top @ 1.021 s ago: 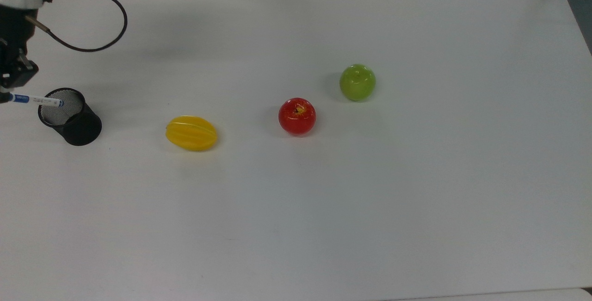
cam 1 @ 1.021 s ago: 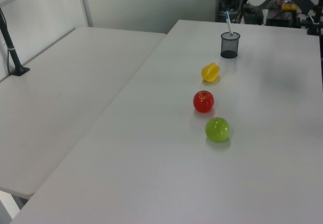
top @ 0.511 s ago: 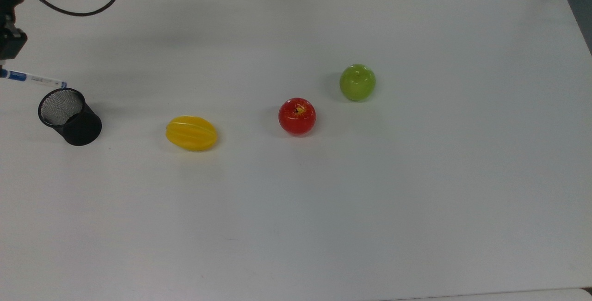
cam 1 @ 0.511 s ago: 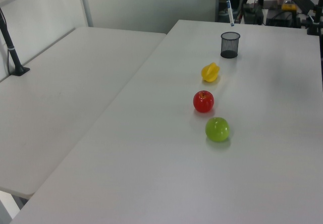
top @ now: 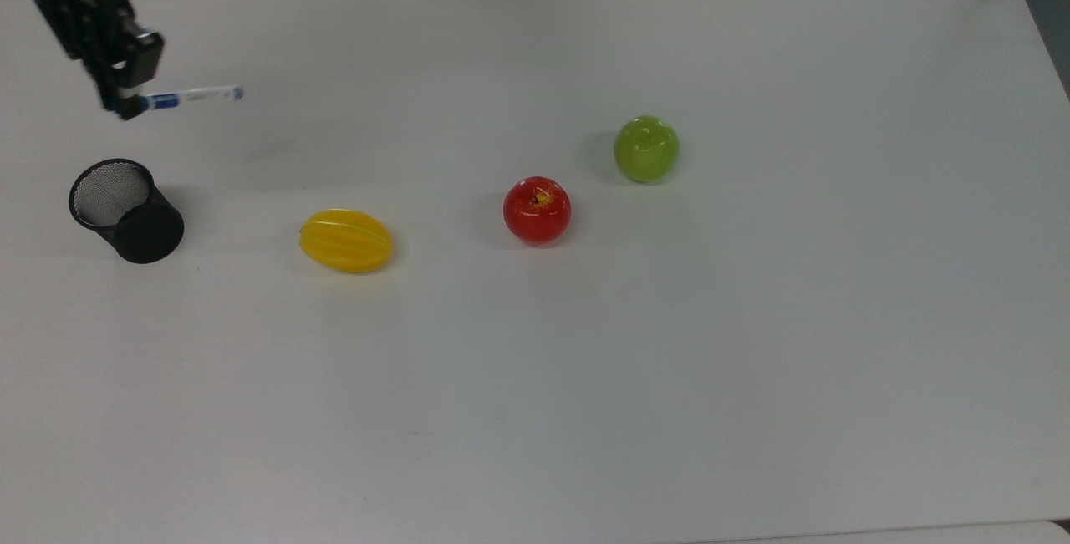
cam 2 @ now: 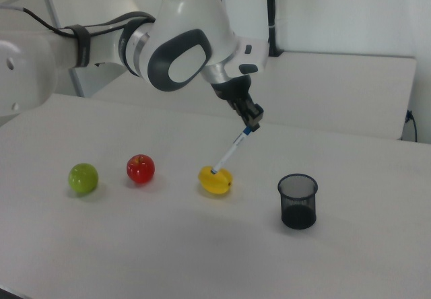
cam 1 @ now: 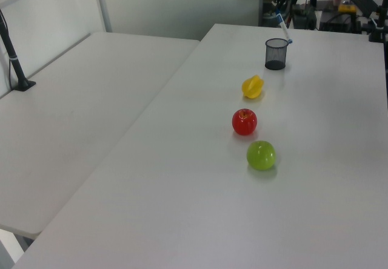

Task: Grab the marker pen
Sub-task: 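Carry the marker away from the cup toward the fruits, then lower the marker onto the table beside the red apple and release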

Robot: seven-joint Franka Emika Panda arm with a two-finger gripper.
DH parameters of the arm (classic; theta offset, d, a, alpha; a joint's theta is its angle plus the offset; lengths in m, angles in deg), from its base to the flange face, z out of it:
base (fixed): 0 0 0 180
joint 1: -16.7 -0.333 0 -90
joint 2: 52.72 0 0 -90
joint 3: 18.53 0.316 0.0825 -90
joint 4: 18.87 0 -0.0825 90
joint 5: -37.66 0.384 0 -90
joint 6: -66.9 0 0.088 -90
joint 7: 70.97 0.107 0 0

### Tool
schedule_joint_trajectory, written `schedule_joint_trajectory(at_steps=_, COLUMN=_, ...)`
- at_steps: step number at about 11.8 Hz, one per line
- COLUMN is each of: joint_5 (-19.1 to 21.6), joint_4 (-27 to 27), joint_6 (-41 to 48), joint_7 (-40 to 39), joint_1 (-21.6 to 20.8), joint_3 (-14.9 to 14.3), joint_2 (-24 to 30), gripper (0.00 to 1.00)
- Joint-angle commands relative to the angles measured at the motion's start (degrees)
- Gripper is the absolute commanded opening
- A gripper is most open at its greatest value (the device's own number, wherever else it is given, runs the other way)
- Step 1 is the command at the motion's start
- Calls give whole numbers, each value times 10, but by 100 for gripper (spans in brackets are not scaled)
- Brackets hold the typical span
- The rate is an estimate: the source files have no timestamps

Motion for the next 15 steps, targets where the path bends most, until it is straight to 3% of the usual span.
schedule_joint_trajectory(at_steps=1, joint_5=23, joint_4=18, joint_6=129, joint_7=-72, joint_1=-30, joint_3=-4, joint_2=40, gripper=11)
schedule_joint_trajectory(at_steps=8, joint_5=23, joint_4=35, joint_6=324, joint_7=-110, joint_1=-148, joint_3=-4, joint_2=43, gripper=10)
schedule_joint_trajectory(at_steps=10, joint_5=16, joint_4=73, joint_6=324, joint_7=-104, joint_1=-192, joint_3=-4, joint_2=39, gripper=9)
schedule_joint_trajectory(at_steps=15, joint_5=-12, joint_4=106, joint_6=239, joint_7=-65, joint_1=-232, joint_3=-5, joint_2=-29, gripper=6)
